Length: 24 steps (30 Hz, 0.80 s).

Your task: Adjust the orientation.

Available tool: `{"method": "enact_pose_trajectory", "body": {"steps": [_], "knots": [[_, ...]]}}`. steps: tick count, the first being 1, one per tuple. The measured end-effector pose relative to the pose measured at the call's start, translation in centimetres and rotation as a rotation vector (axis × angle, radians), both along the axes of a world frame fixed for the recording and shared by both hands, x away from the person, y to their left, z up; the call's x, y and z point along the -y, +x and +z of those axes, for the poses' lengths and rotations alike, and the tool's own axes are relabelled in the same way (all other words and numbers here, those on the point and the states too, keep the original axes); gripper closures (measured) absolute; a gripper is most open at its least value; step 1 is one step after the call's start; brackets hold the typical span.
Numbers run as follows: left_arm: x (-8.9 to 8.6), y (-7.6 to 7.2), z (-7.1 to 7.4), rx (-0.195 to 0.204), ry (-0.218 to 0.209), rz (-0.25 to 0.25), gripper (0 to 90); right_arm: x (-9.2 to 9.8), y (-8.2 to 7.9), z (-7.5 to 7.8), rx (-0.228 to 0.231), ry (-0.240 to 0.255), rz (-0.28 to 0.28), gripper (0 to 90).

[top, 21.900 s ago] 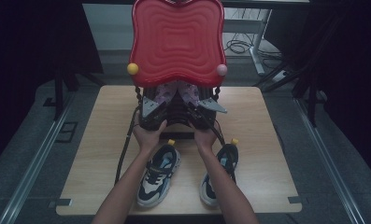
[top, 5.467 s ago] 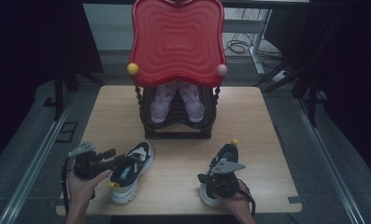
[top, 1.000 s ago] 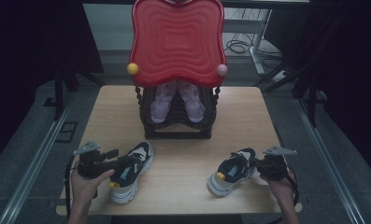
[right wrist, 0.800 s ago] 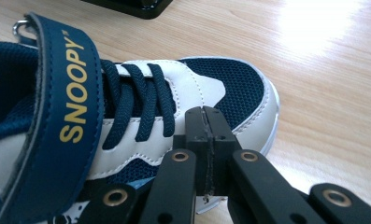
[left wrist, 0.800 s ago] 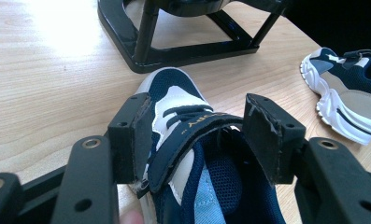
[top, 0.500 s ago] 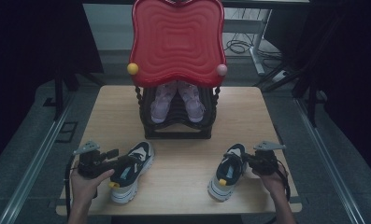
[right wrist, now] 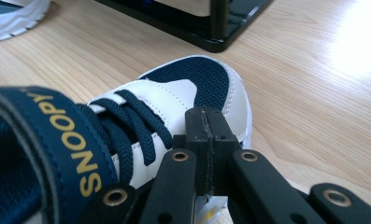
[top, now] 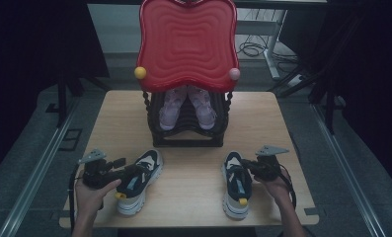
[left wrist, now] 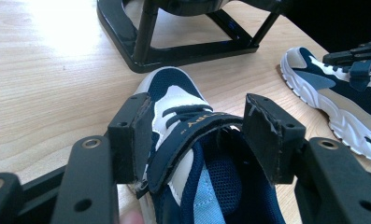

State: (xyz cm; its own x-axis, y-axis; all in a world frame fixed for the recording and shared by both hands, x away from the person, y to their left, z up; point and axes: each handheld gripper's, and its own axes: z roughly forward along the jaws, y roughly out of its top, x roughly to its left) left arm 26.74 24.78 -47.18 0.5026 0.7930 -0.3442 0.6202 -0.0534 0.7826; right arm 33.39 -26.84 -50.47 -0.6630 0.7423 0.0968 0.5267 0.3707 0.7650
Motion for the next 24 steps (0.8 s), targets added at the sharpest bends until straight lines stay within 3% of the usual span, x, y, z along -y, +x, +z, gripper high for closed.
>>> {"method": "enact_pose_trajectory", "body": {"steps": [11, 17, 24], "knots": [[-0.2, 0.0, 0.0, 0.000, 0.002, 0.003, 42.7, -2.4, 1.4, 0.1, -0.022, 0.003, 0.090, 90.0], [-0.2, 0.0, 0.0, 0.000, 0.002, 0.003, 42.7, -2.9, 2.0, -0.1, -0.036, 0.037, 0.159, 90.0], [-0.3, 0.0, 0.0, 0.002, 0.000, 0.005, 42.7, -2.9, 2.3, 0.2, -0.036, 0.035, 0.168, 89.9]]}}
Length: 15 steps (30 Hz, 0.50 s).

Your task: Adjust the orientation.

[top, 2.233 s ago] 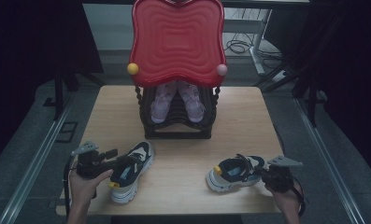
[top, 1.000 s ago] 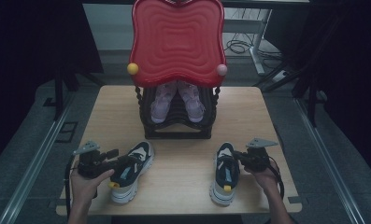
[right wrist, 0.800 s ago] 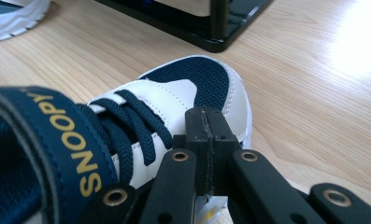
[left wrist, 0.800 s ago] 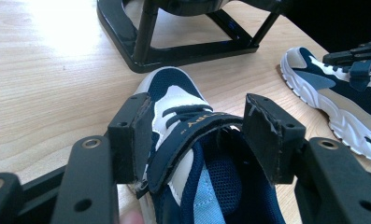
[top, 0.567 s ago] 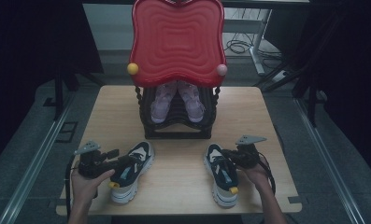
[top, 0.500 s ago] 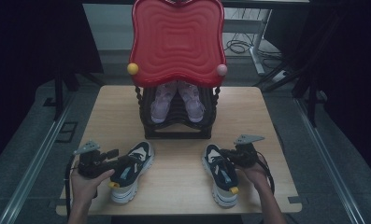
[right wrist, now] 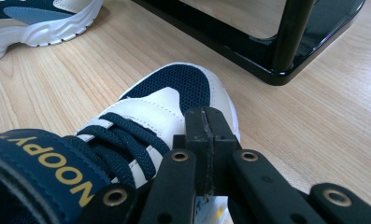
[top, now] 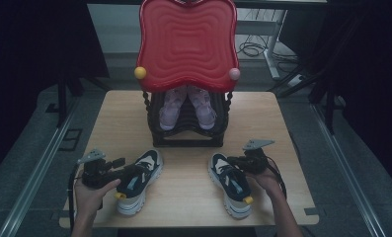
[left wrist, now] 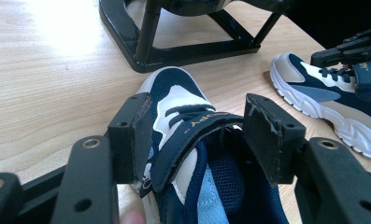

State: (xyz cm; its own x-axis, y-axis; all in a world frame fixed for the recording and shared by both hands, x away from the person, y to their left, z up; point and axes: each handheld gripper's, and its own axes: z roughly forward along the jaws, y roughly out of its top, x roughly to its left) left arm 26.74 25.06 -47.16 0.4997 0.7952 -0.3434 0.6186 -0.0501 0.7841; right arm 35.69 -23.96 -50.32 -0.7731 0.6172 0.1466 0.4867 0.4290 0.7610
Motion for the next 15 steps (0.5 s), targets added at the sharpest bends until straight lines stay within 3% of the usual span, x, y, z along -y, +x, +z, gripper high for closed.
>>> {"method": "enact_pose_trajectory", "body": {"steps": [2, 6, 9, 12, 15], "knots": [[-0.1, 0.0, 0.0, 0.002, -0.001, 0.002, 42.7, 0.1, -0.1, 0.1, 0.009, 0.006, -0.009, 89.9], [-0.3, -0.1, 0.1, 0.004, -0.002, 0.007, 42.7, 0.3, -0.9, 0.8, 0.099, 0.021, -0.041, 89.9], [-0.3, -0.1, 0.1, 0.004, -0.002, 0.007, 42.7, 0.4, -1.6, 1.5, 0.134, 0.028, -0.052, 89.9], [-0.3, -0.1, 0.1, 0.005, -0.004, 0.008, 42.7, 0.8, -2.1, 1.9, 0.133, 0.050, -0.069, 89.7], [-0.4, -0.2, 0.1, 0.007, -0.005, 0.009, 42.6, 1.5, -2.5, 2.0, 0.094, 0.087, -0.111, 87.1]]}}
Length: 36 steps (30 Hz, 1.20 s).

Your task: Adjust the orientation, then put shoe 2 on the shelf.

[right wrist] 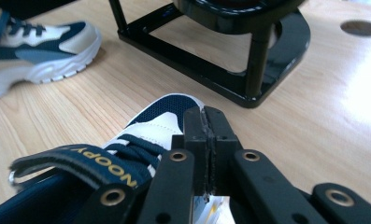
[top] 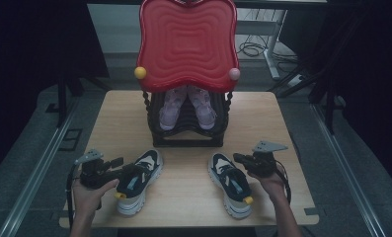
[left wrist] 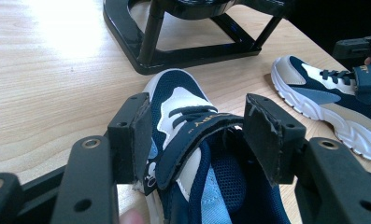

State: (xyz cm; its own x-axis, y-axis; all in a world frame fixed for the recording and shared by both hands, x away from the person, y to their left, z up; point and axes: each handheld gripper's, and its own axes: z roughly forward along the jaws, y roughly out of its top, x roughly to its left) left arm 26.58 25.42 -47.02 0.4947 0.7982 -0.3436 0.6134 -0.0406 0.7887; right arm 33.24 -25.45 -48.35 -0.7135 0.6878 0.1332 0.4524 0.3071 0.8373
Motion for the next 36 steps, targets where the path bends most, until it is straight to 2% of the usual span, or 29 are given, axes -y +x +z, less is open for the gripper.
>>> {"method": "enact_pose_trajectory", "body": {"steps": [3, 10, 15, 21, 28, 36], "knots": [[-0.1, 0.0, 0.0, 0.000, 0.001, 0.000, 42.6, 0.7, -0.4, -0.1, -0.027, 0.004, -0.016, 84.8], [-0.1, -0.2, 0.1, 0.001, 0.003, -0.005, 42.4, 1.7, -1.9, 0.1, -0.022, 0.067, -0.032, 62.1], [-0.2, -0.3, 0.1, 0.003, 0.002, 0.001, 42.1, 2.4, -2.9, 0.2, -0.013, 0.097, -0.071, 54.0], [-0.4, -0.6, 0.1, 0.000, -0.001, 0.006, 42.1, 2.8, -3.5, 0.7, 0.002, 0.126, -0.097, 51.2], [-0.8, -1.5, 0.4, 0.005, 0.003, 0.021, 42.0, 3.1, -4.3, 1.4, 0.023, 0.132, -0.103, 50.0], [-1.3, -2.4, 0.0, -0.005, 0.008, 0.030, 41.8, 3.1, -4.4, 1.4, 0.022, 0.133, -0.110, 48.9]]}}
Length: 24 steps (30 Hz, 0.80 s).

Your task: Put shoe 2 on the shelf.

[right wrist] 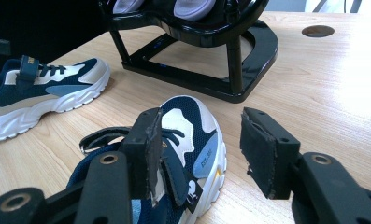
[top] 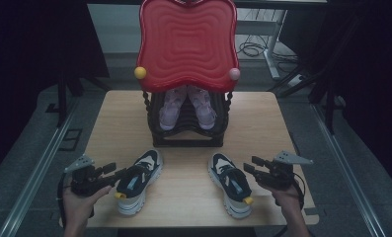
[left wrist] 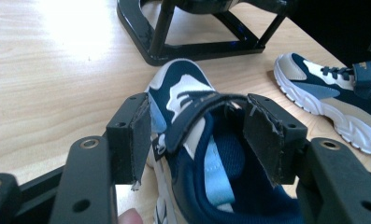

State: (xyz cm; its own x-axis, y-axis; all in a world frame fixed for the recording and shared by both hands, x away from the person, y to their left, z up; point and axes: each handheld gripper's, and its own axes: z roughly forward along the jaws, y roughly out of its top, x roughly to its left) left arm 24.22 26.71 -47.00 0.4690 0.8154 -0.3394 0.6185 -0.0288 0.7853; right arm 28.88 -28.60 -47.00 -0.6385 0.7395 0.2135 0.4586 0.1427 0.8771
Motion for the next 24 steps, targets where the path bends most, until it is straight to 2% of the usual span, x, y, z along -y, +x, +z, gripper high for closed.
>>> {"method": "enact_pose_trajectory", "body": {"steps": [13, 17, 19, 24], "knots": [[1.2, 1.6, -1.9, -0.053, 0.056, -0.030, 43.3, -0.5, 0.0, -0.2, 0.005, -0.039, 0.010, 48.8], [1.6, 2.2, -2.1, -0.065, 0.100, -0.041, 44.8, -0.9, 0.0, -0.3, 0.005, -0.055, 0.016, 48.8], [1.7, 2.4, -2.1, -0.071, 0.108, -0.052, 45.5, -1.0, 0.0, -0.3, 0.005, -0.059, 0.016, 48.8], [1.9, 2.8, -2.0, -0.096, 0.129, -0.076, 54.5, -0.9, -0.2, -0.1, 0.008, -0.064, 0.015, 48.8]]}}
